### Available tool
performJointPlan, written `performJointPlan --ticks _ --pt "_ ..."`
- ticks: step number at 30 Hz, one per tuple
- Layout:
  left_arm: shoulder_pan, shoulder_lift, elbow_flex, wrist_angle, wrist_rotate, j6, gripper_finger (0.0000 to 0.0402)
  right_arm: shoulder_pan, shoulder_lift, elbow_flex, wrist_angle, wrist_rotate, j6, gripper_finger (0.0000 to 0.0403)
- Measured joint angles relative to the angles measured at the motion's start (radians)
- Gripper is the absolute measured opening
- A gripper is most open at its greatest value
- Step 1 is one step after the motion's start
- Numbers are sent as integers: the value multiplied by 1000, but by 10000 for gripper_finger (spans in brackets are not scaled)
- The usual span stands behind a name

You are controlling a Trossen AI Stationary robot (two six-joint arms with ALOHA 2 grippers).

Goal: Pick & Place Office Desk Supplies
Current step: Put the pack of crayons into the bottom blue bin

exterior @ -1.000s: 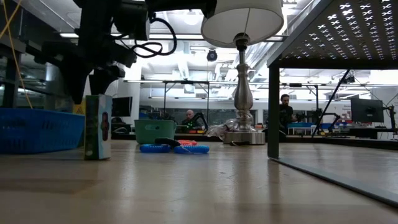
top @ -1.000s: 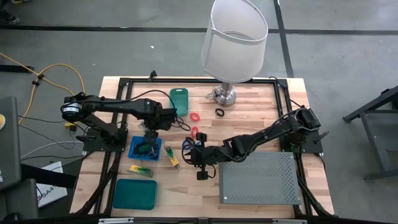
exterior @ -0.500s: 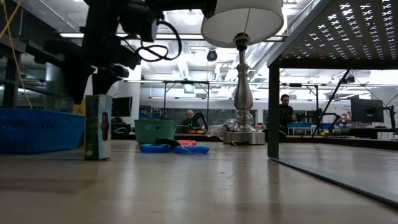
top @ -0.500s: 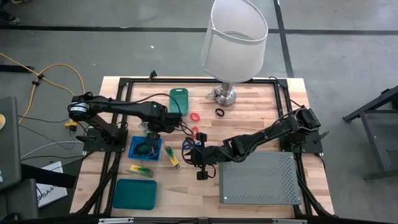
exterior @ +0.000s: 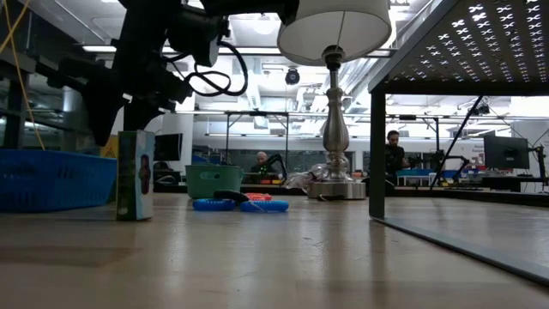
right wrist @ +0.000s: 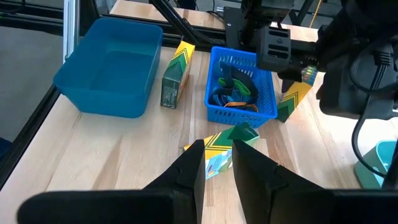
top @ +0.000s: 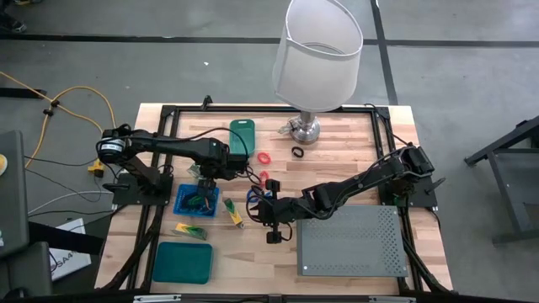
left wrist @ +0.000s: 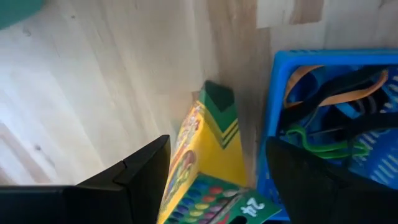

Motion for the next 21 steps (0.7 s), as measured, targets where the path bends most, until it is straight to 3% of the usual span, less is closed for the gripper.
performJointPlan --ticks 13,21 --pt "-36 1 0 -1 -30 8 256 0 0 0 0 0 0 69" --pt "-46 86 -2 -24 -55 16 256 0 0 0 2 0 0 69"
